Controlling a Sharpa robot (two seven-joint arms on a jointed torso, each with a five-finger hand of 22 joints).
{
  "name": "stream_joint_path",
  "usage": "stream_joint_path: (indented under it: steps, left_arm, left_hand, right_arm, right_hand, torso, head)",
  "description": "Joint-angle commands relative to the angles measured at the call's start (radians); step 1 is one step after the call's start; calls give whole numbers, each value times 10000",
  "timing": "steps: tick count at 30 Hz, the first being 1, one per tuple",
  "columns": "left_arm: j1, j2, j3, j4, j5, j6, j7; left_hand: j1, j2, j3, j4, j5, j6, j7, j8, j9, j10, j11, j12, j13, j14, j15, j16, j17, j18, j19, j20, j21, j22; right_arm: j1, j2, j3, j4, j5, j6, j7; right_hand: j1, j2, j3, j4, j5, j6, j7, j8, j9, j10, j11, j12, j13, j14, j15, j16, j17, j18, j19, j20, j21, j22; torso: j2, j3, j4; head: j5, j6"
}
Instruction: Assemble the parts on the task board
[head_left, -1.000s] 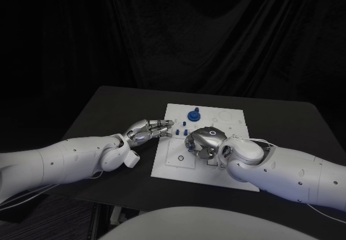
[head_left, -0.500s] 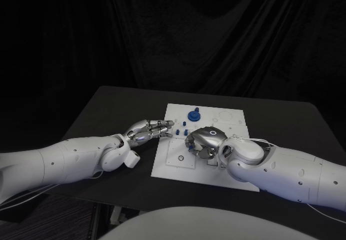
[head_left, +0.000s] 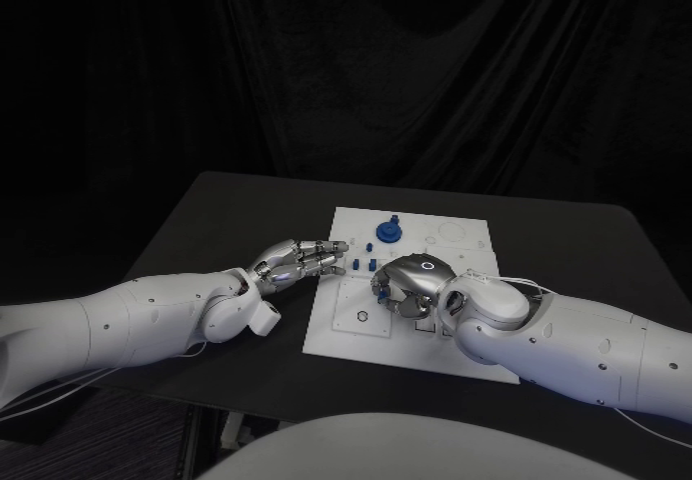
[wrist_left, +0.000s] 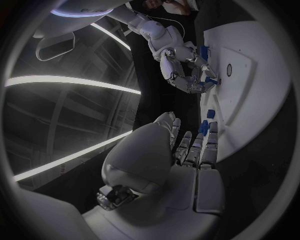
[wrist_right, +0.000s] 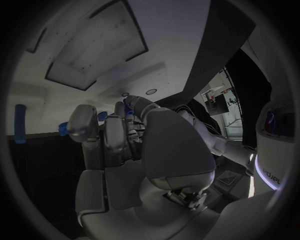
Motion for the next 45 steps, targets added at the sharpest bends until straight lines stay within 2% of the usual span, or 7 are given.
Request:
stream_joint_path:
  steps: [1,22,30,33,35,41,45]
  left_arm:
    - [-18,27,10,12,78,132,1224]
    - [-35,20,10,19,78,151,1203]
    - [-39,19,10,21,78,158,1194]
    - [-41,18,10,19,78,164,1187]
    - [-43,18,10,18,78,166,1181]
    - [-47,26,10,-1,78,171,1173]
    - [-51,31,10,-5,78,177,1167]
  left_hand:
    - [18,79,77,-7,48,-47,57,-28,-9,-68,-23,-63,-9,-71,14,-1,-16,195,-43,61,-23,-17]
    - [14,77,105,-14,51,-52,54,-29,-10,-76,-31,-65,-9,-77,11,-1,-18,198,-44,60,-24,-23]
    - [8,68,158,-28,59,-60,52,-30,-14,-89,-44,-69,-10,-89,4,-2,-22,202,-47,57,-26,-35]
    - [8,68,158,-28,59,-60,52,-30,-14,-89,-44,-69,-10,-89,4,-2,-22,202,-47,57,-26,-35]
    - [8,68,158,-28,59,-60,52,-30,-14,-89,-44,-69,-10,-89,4,-2,-22,202,-47,57,-26,-35]
    - [8,68,158,-28,59,-60,52,-30,-14,-89,-44,-69,-10,-89,4,-2,-22,202,-47,57,-26,-35]
    - [8,68,158,-28,59,-60,52,-30,-14,-89,-44,-69,-10,-89,4,-2,-22,202,-47,57,-26,-35]
  right_arm:
    - [-26,-6,4,19,54,70,-20]
    - [-53,45,3,-28,60,282,-71]
    - [-92,66,3,-69,60,363,-114]
    - [-99,71,3,-83,60,421,-155]
    - [-101,72,3,-89,60,451,-179]
    - [-106,78,3,-97,60,529,-268]
    - [-107,79,3,-96,60,523,-298]
  right_hand:
    - [-49,-46,14,43,25,-69,-6,-41,-8,32,54,-31,-9,-23,78,33,-9,-106,-7,55,-28,1306]
    - [-35,-90,29,50,-5,-98,-8,-95,-139,36,90,-123,-98,-60,112,-4,-60,-97,-39,84,-93,1292]
    - [-33,-135,54,74,-12,-192,6,-225,-375,29,124,-207,-184,-94,144,-25,-97,-85,-71,118,-159,1279]
    - [-36,-197,102,113,-22,-366,14,-477,-783,24,148,-267,-256,-133,177,-47,-140,-66,-117,143,-249,1260]
    - [-47,-211,110,129,-43,-406,14,-545,-888,21,156,-277,-269,-152,185,-65,-165,-63,-126,150,-267,1256]
    - [-73,-342,184,216,-208,-763,-37,-1240,-1822,-70,210,-339,-349,-236,239,-117,-270,-33,-204,200,-443,1219]
    - [-91,-411,160,277,-412,-1089,-136,-1773,-2542,-266,281,-377,-373,-341,292,-192,-394,0,-310,253,-669,1169]
  torso:
    - [1,0,-2]
    - [0,-5,-7]
    - [4,-5,0]
    - [4,-3,8]
    - [5,-3,5]
    - [7,-1,-6]
    - [6,-1,0]
  head:
    - [-8,-2]
    - [10,-2]
    - [13,-2]
    - [5,-2]
    - [2,-2]
    - [4,-2]
    - [1,-2]
